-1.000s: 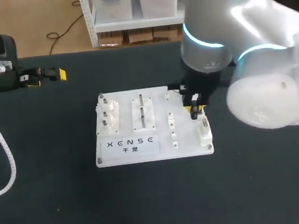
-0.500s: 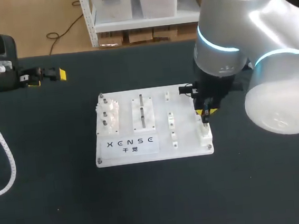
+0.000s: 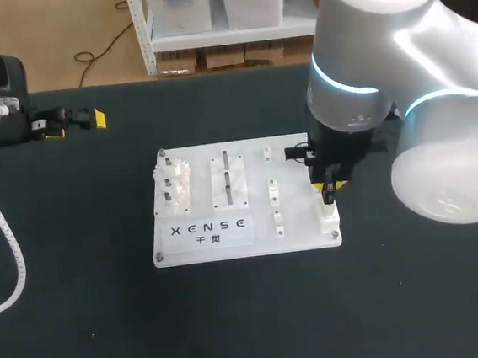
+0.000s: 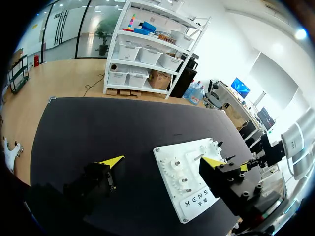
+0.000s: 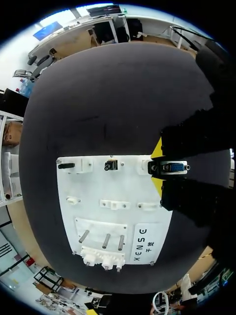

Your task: Insert the USB connector, Ethernet cable, and multi-pin plug into their matching sockets one by one.

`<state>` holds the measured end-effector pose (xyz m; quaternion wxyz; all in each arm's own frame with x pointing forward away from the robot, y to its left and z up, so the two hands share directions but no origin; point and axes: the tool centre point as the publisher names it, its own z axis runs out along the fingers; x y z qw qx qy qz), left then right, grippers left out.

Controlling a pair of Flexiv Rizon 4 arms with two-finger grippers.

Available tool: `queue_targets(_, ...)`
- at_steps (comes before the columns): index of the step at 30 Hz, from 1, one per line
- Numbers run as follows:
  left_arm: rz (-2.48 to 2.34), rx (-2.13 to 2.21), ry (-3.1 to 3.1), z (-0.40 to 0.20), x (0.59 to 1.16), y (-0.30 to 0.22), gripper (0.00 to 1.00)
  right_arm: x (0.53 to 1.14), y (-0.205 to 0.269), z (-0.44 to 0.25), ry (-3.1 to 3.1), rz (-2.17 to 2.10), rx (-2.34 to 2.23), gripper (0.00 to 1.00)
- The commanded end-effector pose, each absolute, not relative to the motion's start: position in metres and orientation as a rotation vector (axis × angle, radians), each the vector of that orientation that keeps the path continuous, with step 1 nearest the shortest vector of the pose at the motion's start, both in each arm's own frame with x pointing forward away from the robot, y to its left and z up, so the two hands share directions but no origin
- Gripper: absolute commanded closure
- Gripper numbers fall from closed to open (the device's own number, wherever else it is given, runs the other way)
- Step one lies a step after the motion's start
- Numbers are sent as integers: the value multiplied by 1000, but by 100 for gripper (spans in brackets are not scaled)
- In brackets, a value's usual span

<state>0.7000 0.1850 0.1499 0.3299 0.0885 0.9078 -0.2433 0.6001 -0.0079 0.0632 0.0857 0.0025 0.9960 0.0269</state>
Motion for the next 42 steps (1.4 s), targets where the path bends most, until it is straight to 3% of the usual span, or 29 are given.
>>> queue_targets(1, -636, 231, 2374, 150, 700, 185, 0, 599, -7, 60, 2962, 72, 11, 100)
queue_targets(42, -636, 231, 2374, 150, 700, 185, 0, 590, -9, 26, 2997, -1, 2, 100)
